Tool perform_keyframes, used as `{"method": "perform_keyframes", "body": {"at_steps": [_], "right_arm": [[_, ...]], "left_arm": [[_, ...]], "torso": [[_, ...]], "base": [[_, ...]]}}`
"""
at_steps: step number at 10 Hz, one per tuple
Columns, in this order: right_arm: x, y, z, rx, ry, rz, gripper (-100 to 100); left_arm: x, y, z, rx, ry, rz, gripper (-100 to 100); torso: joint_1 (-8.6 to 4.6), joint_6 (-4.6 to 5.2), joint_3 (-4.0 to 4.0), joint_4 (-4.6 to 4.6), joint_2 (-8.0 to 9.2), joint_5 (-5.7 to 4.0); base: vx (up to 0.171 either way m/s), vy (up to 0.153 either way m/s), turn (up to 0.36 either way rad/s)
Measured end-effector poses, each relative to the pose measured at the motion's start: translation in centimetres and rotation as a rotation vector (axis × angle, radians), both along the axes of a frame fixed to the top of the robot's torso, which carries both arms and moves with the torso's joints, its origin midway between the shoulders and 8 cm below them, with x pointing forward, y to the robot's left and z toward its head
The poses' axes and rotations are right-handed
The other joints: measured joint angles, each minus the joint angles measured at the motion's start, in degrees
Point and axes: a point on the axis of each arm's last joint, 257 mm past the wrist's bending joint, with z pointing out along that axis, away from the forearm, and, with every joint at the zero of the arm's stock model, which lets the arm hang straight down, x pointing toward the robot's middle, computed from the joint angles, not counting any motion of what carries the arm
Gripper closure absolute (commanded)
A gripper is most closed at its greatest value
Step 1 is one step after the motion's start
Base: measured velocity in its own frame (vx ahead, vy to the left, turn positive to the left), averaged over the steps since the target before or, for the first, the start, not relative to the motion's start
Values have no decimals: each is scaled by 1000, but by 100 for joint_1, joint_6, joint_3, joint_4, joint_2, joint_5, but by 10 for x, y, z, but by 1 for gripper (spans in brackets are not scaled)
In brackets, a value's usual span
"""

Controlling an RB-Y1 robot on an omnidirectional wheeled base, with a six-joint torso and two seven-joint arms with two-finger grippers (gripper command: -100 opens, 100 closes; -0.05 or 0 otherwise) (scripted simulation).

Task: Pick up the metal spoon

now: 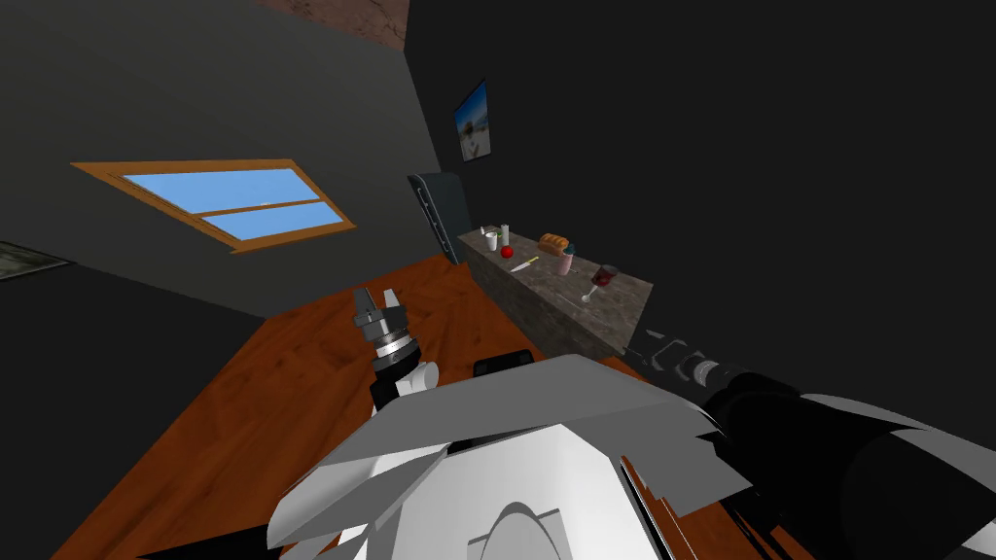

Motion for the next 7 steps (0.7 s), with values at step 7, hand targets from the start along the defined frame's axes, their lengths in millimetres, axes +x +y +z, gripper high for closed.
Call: {"method": "perform_keyframes", "body": {"at_steps": [7], "right_arm": [[-71, -28, -23, -233, 263, 186, -100]], "left_arm": [[0, 0, 0, 0, 0, 0, 0]], "torso": [[-1, -3, -5, -2, -8, 0]], "base": [[104, -17, 176]]}}
